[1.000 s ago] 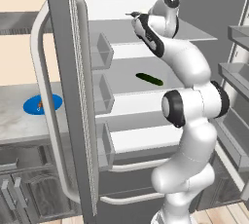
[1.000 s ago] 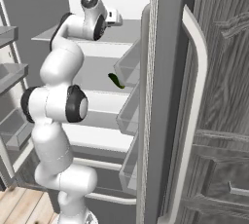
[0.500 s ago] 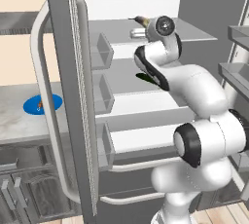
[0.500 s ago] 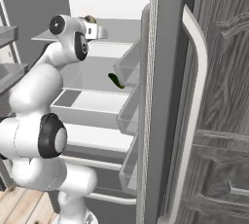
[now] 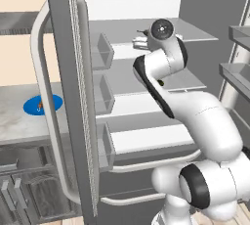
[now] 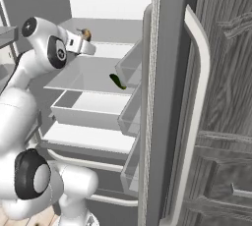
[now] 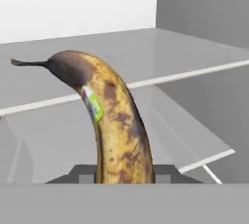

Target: Place the cold items (banana and cucumber) from the fridge in one tupperware on the dining counter. Place the warm items (hot dog and kebab skewer) in the stove area in another tupperware.

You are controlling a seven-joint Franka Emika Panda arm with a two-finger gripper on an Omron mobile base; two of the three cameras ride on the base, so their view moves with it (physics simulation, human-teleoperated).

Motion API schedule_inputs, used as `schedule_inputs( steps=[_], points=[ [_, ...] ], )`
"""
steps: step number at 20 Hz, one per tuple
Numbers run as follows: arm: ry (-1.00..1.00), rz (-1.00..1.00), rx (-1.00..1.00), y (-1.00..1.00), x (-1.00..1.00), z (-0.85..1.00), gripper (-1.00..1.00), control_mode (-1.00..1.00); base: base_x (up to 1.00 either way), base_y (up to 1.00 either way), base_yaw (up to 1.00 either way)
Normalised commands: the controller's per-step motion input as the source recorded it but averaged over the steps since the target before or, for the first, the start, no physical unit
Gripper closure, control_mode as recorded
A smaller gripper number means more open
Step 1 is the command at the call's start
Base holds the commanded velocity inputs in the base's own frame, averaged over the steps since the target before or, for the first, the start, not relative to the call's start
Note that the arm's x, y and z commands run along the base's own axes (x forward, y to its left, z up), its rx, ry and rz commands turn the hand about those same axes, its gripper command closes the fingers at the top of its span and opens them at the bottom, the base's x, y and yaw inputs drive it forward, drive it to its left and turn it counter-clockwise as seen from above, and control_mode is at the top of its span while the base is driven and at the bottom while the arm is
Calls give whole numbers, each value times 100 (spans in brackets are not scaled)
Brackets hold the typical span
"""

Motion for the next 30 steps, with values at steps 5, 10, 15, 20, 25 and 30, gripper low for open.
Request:
schedule_inputs(
  steps=[5,10,15,20,25,30],
  points=[
    [35,-4,1,0,-95,-37,100,-100,0,0,0],
    [21,0,0,-6,-45,-74,100,-100,0,0,0],
    [17,0,2,-24,-27,-47,100,-100,0,0,0],
    [26,0,5,-35,-7,-43,100,-100,0,0,0],
    [25,4,12,-14,0,-70,100,-100,0,0,0],
    [26,2,17,-24,0,-61,100,-100,0,0,0]
  ],
)
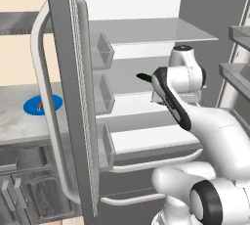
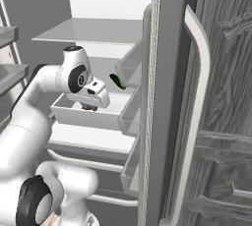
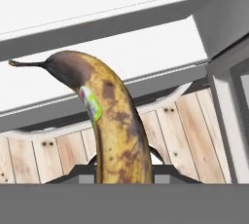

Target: Place the cold items (banana and cucumber) from the fridge in one tupperware on the dining counter. Place the warm items (hot dog and kebab skewer) in the stove area in another tupperware.

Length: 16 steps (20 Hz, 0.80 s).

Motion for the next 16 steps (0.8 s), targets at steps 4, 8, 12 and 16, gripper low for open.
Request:
schedule_inputs(
  steps=[4,8,12,16],
  points=[
    [1,0,2,0,0,-21,100,-100,0,0,0],
    [0,0,2,0,0,-14,100,-100,0,0,0],
    [0,0,0,3,-15,-14,100,100,-30,6,0],
    [0,0,0,0,0,0,100,100,-75,16,0]
  ],
)
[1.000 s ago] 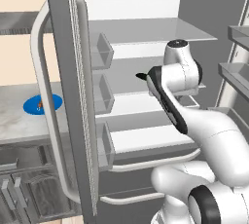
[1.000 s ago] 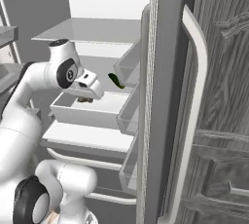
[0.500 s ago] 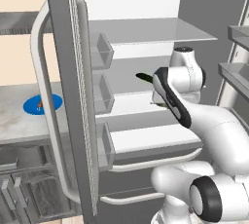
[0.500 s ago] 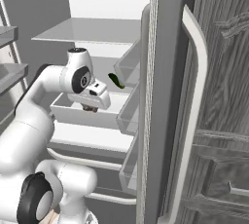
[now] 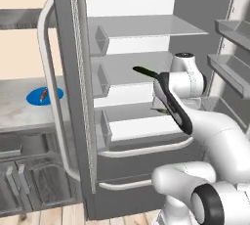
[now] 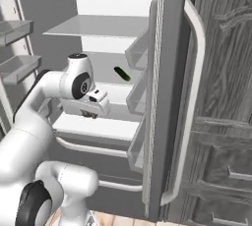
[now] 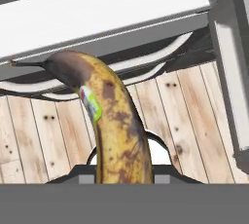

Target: Place the cold items (banana and cucumber) from the fridge in one tupperware on the dining counter. Place the warm items (hot dog and kebab skewer) in the stove area in another tupperware.

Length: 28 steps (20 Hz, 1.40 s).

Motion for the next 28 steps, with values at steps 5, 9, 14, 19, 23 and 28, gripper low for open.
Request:
schedule_inputs(
  steps=[5,9,14,19,23,28],
  points=[
    [0,0,0,0,0,0,100,100,-84,15,1],
    [0,0,0,0,0,0,100,100,-96,0,7],
    [0,0,0,0,0,0,100,100,-52,0,24],
    [0,0,0,0,0,0,100,100,-34,1,50],
    [0,0,0,0,0,0,100,100,-93,32,64],
    [0,0,0,0,0,0,100,100,-70,36,70]
  ],
)
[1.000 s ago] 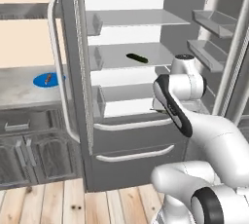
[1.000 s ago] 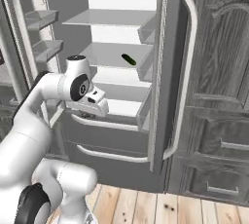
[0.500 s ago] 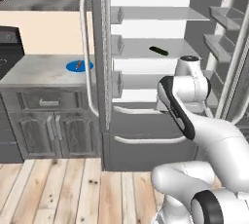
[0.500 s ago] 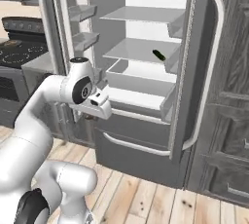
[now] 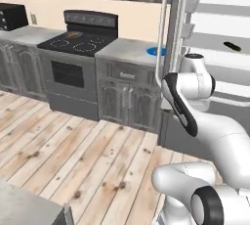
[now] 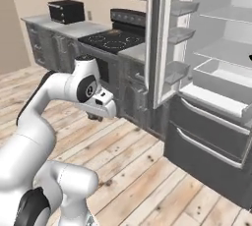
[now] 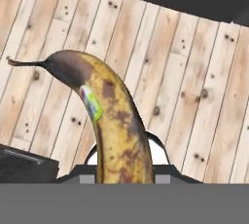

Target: Place the cold items (banana and cucumber) from the fridge in one tupperware on the dining counter. Place the warm items (hot dog and kebab skewer) in the stove area in another tupperware.

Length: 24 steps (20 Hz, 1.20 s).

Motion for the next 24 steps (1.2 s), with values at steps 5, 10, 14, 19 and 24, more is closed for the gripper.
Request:
schedule_inputs(
  steps=[5,10,14,19,24],
  points=[
    [0,0,0,0,0,0,100,100,-12,10,85],
    [0,0,0,0,0,0,100,100,0,0,82],
    [0,0,0,0,0,0,100,100,-4,8,69],
    [0,0,0,0,0,0,100,100,-59,77,27],
    [0,0,0,0,0,0,100,100,-12,98,6]
  ],
)
